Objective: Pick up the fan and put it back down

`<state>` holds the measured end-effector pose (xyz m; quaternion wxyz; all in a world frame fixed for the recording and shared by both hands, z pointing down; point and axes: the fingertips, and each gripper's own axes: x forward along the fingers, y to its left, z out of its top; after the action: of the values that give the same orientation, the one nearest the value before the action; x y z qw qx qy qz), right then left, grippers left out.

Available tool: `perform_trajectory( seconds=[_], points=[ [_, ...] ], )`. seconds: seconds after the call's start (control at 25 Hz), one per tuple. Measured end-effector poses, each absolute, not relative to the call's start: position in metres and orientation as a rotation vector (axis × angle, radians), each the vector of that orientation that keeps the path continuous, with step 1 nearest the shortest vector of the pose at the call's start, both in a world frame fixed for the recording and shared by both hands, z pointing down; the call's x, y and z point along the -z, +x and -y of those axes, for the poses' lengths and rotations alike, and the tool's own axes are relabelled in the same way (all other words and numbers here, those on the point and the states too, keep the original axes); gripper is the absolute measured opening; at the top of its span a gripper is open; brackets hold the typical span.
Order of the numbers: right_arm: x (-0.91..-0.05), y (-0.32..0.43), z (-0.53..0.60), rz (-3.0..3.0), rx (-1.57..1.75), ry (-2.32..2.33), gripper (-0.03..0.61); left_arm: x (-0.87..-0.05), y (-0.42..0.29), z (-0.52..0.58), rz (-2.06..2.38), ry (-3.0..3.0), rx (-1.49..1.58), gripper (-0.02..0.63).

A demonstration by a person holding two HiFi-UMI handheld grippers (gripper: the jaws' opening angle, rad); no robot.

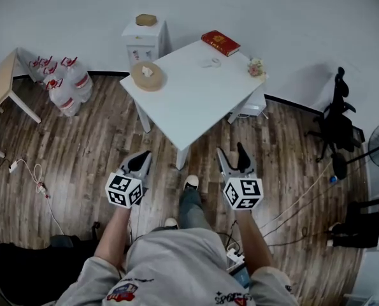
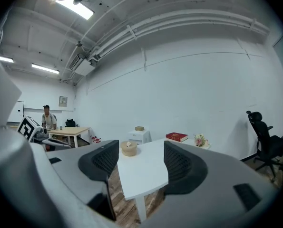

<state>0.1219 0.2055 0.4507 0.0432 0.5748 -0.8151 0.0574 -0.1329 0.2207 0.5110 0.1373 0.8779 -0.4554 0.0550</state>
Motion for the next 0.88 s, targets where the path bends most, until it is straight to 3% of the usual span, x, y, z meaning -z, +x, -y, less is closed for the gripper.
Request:
perform_trajectory(
  seconds=[0.88],
  points=[
    [-0.463, 0.169, 0.190, 2.566, -0.352, 1.674, 0.281, -0.488, -0.084, 0.127, 1.413, 2.494, -0.226, 0.005]
  ],
)
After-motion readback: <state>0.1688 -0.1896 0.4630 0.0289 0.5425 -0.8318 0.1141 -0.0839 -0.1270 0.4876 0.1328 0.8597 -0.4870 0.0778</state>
